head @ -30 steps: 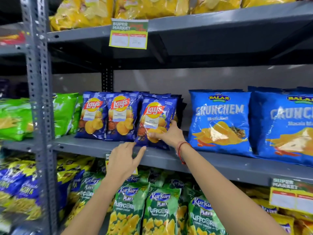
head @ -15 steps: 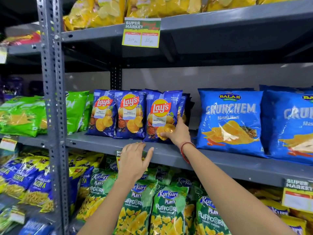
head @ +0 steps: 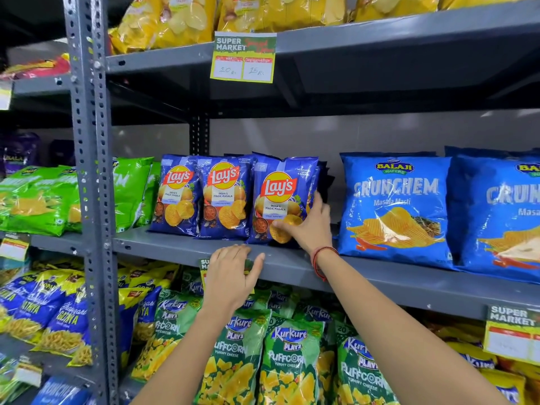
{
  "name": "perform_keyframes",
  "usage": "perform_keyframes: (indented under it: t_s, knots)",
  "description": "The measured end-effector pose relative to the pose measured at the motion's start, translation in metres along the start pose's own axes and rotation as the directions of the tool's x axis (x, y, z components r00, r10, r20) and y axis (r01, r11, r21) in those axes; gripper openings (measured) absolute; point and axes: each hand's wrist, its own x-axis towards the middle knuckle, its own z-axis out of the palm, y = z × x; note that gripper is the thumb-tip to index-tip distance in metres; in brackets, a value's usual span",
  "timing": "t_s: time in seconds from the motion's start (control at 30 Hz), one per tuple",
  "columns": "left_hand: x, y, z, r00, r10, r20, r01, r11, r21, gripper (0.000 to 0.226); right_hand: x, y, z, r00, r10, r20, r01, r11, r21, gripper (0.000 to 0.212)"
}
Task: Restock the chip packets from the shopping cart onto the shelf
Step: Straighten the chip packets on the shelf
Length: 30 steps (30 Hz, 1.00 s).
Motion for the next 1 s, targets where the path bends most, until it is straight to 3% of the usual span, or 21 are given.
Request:
perform_keyframes:
  t_s: [0.07,0.1,0.17,0.23,0.3,0.4,0.6,0.7,0.87,1.0]
  knots:
    - [-0.001,0.001,0.000,1.000,0.004,-0.004,-0.004,1.000,0.002,0.061,0.000,-0.006,-0.002,0.938,-0.284,-0.201,0.233,0.942,-0.243,0.111]
    - [-0.001,0.001,-0.001,1.000,0.006,-0.007,-0.006,1.000,0.002,0.061,0.000,-0.008,-0.001,0.870,-0.449,-0.203,0.350,0.854,-0.385,0.108]
    - [-0.001,0.001,-0.001,1.000,0.007,-0.004,-0.007,1.000,0.003,0.061,-0.002,-0.012,0.004,0.767,-0.641,-0.020,0.518,0.637,-0.571,0.106]
    - [-0.001,0.001,-0.001,1.000,0.011,-0.008,-0.010,1.000,0.012,0.060,-0.001,-0.009,0.011,0.766,-0.611,0.200,0.582,0.527,-0.620,0.105]
    - [-0.001,0.001,-0.001,1.000,0.012,-0.010,-0.012,1.000,0.016,0.060,0.003,-0.004,0.015,0.804,-0.499,0.324,0.577,0.519,-0.631,0.099]
    - [-0.001,0.001,-0.001,1.000,0.024,-0.008,-0.024,1.000,0.017,0.060,0.009,-0.002,0.018,0.831,-0.415,0.371,0.549,0.505,-0.666,0.094]
    - [0.001,-0.001,-0.002,0.999,0.038,-0.016,-0.038,0.999,0.002,0.060,0.006,-0.002,0.019,0.830,-0.413,0.375,0.549,0.482,-0.683,0.093]
    - [0.001,-0.002,-0.002,0.999,0.049,-0.011,-0.049,0.999,0.010,0.060,0.001,-0.008,0.011,0.826,-0.438,0.355,0.557,0.532,-0.638,0.091]
    - [0.006,0.000,-0.003,0.999,0.031,-0.043,-0.032,0.999,-0.015,0.065,-0.006,-0.012,-0.020,0.772,-0.622,0.128,0.584,0.617,-0.527,0.068]
    - [0.019,0.025,-0.005,0.993,0.029,-0.113,-0.043,0.991,-0.123,0.065,-0.002,0.000,-0.069,0.759,-0.641,-0.111,0.508,0.690,-0.515,0.050]
